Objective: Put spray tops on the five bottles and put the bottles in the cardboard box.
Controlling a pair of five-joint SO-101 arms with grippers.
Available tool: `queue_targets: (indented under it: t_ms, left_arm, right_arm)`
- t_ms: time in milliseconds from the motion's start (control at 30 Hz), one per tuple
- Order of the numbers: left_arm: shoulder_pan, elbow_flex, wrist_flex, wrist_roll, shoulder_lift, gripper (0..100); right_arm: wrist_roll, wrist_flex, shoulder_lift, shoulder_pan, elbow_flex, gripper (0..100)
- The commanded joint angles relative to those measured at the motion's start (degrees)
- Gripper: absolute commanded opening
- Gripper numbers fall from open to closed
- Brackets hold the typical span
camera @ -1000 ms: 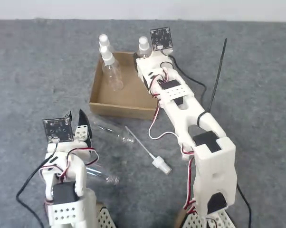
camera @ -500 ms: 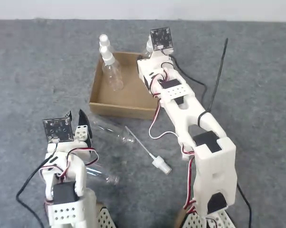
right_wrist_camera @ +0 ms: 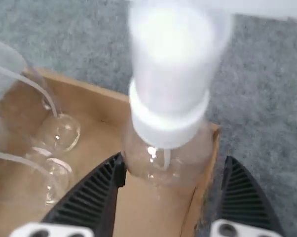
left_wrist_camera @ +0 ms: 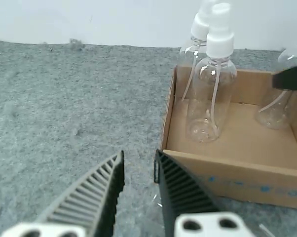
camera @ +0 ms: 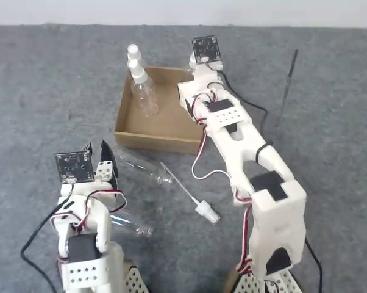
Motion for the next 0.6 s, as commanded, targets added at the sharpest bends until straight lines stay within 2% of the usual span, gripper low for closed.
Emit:
queue_targets:
  t_ms: [0,567]
  left_arm:
    - [-0.35,-0.66,-0.09,0.53,-1.05,9]
    - [-0.35,-0.57,-0.18,0.35,-1.05,9]
  right_arm:
    - [-0.53,4.53,-8.75,-1.19,-3.25,24.0]
    - [-0.62,22.2,-17.01,-2.24,-3.25,23.9]
